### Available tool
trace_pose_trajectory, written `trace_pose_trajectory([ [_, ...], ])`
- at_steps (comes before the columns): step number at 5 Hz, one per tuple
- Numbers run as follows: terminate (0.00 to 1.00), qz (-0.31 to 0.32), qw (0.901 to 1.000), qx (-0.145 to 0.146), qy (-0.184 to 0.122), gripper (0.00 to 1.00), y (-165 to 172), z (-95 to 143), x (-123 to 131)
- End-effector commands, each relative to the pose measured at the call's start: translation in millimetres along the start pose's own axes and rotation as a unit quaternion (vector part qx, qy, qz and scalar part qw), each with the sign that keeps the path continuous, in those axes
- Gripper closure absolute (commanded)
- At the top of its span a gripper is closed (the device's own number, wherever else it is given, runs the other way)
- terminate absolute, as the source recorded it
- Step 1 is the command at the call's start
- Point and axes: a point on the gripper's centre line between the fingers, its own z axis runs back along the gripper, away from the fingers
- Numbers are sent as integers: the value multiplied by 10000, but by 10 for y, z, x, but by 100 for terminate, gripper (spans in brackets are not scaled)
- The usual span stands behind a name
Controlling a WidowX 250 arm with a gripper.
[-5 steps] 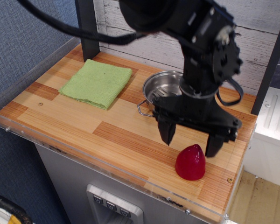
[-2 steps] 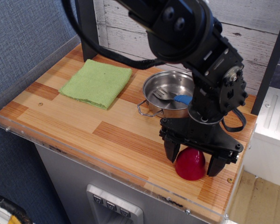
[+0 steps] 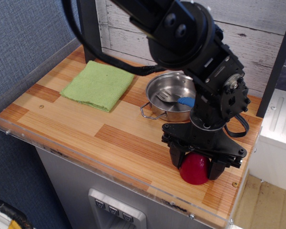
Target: Place red potato on top of green cloth.
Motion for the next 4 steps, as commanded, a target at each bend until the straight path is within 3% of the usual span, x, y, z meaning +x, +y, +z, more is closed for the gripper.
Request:
trace_pose_trajectory([
  [1,0,-26,10000,-36,-29,100,25,127,-1],
  [2,0,161,9998,-125,-70,100,87,299,18],
  [4,0,817,9966,76,-54,100,478,759,62],
])
